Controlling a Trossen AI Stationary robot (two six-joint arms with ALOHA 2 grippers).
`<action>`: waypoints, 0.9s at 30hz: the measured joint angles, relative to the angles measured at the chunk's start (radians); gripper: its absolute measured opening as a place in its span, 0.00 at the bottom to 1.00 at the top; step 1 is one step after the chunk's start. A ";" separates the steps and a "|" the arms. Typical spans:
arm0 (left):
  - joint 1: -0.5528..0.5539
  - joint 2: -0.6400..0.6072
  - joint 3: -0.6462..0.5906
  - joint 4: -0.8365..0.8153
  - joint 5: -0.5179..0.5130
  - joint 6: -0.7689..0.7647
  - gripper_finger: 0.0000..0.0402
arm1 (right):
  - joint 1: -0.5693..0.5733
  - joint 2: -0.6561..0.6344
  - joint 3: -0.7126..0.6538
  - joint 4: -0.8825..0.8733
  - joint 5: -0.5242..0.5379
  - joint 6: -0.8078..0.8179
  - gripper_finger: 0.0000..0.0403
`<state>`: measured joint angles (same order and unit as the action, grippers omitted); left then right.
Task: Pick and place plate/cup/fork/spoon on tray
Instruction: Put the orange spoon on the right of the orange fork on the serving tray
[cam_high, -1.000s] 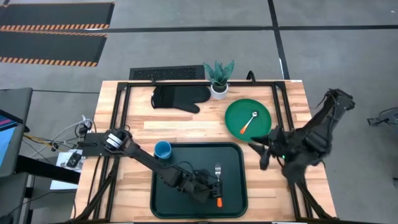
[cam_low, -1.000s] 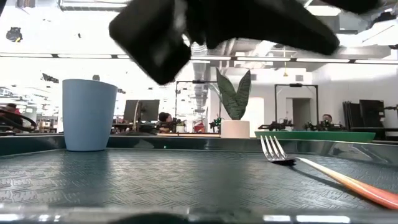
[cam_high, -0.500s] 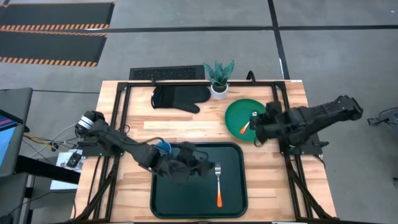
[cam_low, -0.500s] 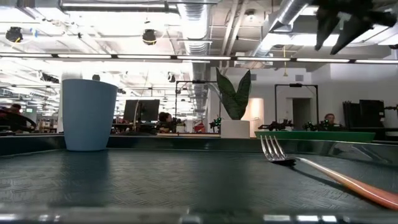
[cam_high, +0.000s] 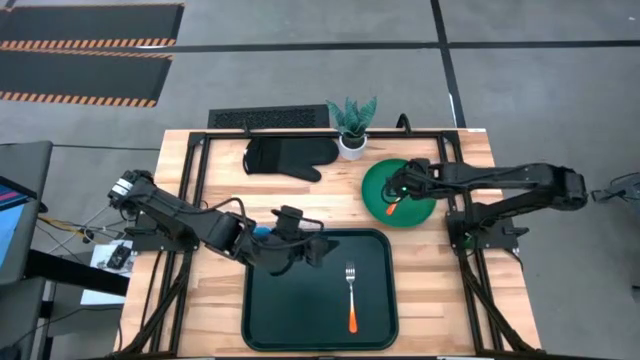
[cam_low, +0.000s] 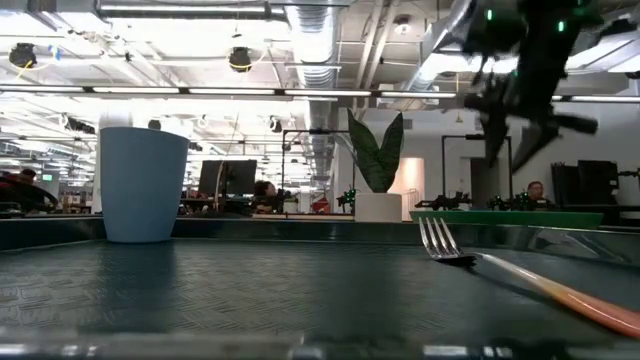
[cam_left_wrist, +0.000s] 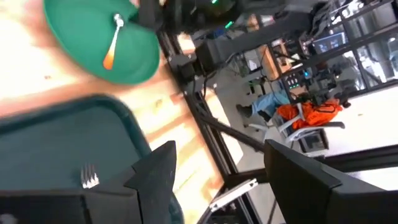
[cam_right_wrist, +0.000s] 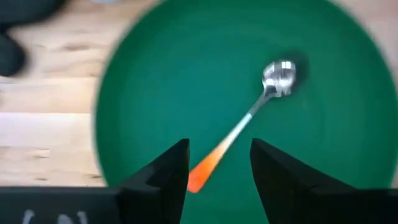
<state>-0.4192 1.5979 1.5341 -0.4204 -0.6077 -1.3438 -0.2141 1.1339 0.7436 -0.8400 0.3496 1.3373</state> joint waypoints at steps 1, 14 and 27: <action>0.006 -0.007 0.000 -0.003 0.000 0.014 0.56 | -0.017 0.000 -0.029 0.022 -0.020 0.000 0.48; 0.070 -0.021 0.000 -0.019 0.077 0.104 0.56 | -0.155 0.029 -0.239 0.306 -0.063 0.040 0.44; 0.107 -0.021 0.000 -0.040 0.121 0.107 0.56 | -0.174 0.238 -0.213 0.435 -0.101 -0.037 0.26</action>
<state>-0.3123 1.5772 1.5341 -0.4606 -0.4870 -1.2369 -0.3878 1.3721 0.5301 -0.4050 0.2481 1.2998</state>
